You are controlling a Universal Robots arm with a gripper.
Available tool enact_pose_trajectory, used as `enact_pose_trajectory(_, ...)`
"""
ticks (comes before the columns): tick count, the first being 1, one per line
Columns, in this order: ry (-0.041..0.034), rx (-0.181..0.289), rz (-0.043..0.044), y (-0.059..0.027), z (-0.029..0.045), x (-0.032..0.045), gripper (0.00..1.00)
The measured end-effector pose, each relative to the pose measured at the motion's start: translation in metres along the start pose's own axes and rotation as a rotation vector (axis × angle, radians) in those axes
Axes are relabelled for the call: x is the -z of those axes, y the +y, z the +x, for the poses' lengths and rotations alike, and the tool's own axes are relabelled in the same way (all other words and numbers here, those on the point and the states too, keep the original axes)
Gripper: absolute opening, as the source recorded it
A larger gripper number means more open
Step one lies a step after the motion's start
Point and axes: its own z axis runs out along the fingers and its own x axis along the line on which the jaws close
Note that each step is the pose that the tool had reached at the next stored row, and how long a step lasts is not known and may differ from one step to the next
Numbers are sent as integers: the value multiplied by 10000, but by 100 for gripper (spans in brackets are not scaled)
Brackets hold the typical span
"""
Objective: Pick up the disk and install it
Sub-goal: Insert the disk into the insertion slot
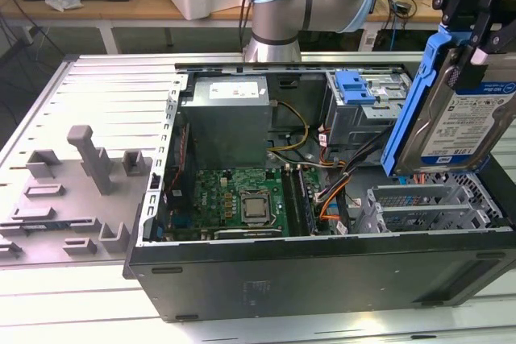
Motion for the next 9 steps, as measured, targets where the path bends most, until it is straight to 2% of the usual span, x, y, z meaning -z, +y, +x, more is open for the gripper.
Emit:
enact_pose_trajectory(7,0,-529,67,0,-1,-12,37)
enact_pose_trajectory(9,0,-535,68,0,-1,-16,37)
